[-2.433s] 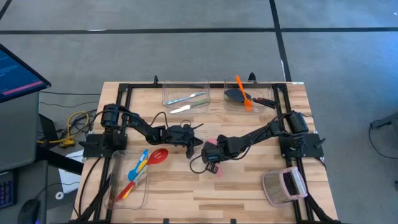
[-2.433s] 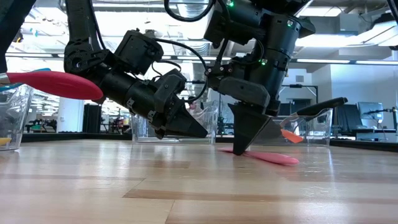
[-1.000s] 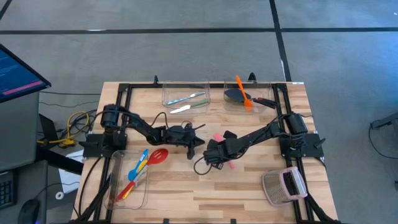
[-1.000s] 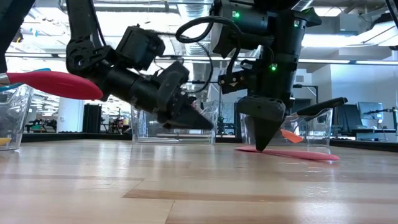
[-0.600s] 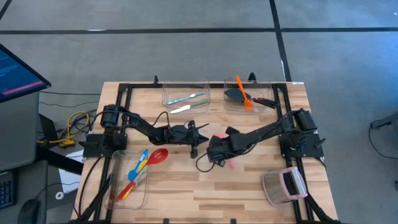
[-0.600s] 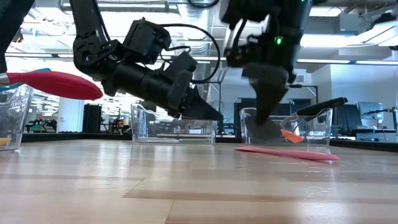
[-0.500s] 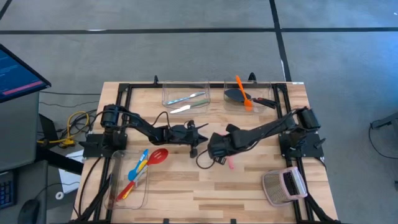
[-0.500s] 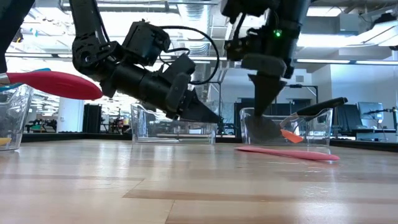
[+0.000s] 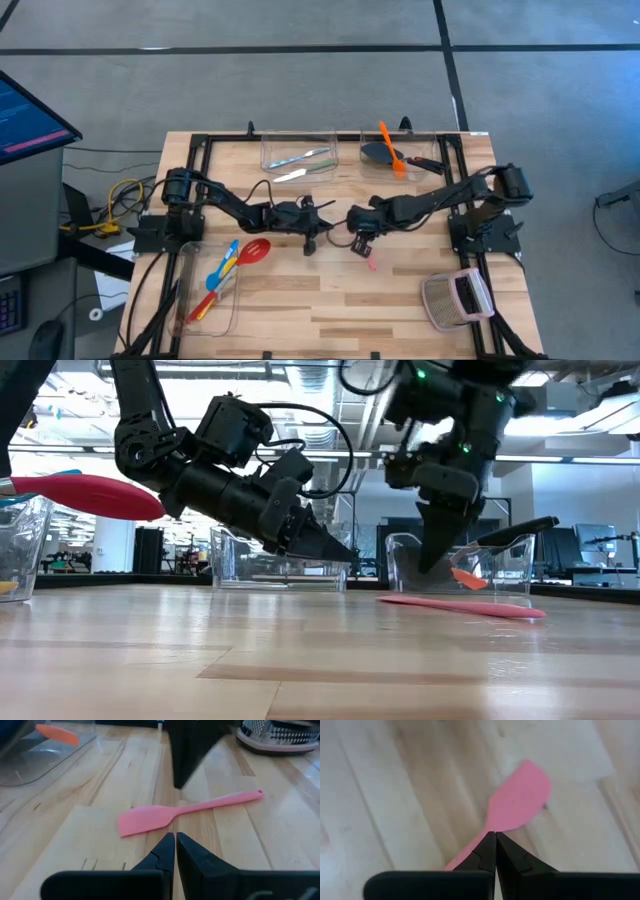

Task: Pick & Place Kitchen Items
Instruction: Put the pink spatula into the top right transparent bin

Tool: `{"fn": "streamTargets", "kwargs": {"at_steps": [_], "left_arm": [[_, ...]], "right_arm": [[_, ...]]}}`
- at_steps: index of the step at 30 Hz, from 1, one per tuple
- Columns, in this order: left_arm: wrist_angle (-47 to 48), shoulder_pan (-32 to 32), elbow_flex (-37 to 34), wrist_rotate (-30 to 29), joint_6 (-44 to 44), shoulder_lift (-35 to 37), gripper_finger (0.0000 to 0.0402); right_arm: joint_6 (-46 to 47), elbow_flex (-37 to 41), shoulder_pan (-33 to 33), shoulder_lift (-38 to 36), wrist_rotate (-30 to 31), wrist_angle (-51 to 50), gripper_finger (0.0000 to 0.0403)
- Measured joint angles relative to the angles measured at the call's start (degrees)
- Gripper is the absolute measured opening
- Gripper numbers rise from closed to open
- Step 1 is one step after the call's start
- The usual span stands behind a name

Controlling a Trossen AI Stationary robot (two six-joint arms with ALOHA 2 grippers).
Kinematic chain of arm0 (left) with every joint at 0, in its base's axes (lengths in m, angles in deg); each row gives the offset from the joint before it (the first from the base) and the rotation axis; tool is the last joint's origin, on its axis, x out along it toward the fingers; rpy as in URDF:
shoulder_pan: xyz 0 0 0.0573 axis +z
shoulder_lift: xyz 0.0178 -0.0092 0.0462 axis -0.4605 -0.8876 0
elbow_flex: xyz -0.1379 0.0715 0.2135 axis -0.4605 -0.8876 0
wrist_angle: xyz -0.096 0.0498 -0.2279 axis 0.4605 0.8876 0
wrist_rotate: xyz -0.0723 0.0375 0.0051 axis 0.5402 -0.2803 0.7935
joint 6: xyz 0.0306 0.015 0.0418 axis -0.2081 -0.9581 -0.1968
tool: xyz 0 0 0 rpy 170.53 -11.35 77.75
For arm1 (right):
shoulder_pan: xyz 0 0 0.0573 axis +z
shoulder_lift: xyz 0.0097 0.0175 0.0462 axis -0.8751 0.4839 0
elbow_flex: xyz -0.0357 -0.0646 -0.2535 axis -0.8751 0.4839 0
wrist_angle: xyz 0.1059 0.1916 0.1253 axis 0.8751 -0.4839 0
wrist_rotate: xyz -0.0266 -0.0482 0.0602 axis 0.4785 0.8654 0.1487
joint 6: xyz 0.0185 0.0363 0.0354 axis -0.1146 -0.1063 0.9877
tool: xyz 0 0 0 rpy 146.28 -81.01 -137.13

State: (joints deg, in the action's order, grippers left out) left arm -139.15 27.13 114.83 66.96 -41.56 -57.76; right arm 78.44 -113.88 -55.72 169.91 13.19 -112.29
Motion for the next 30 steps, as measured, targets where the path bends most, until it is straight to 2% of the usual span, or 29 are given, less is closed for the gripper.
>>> {"fn": "streamTargets", "kwargs": {"at_steps": [10,15,22,30], "left_arm": [[0.2,0.0,-0.25,-0.01,0.03,0.0,0.0008],[-0.16,0.02,0.0,-0.03,2.91,0.0,0.0008],[-1.22,0.94,2.0,0.02,3.01,0.0,0.0008],[-0.69,3.67,4.71,6.94,2.62,-1.53,0.0008]], "right_arm": [[0.11,17.57,-2.89,-16.85,-0.2,18.19,0.0],[-0.79,21.33,-4.04,-22.63,-3.9,19.62,0.0],[-2.54,21.65,-6.03,-22.56,-12.17,19.44,0.0],[-0.93,21.69,-8.35,-18.55,-13.42,20.24,0.0]]}}
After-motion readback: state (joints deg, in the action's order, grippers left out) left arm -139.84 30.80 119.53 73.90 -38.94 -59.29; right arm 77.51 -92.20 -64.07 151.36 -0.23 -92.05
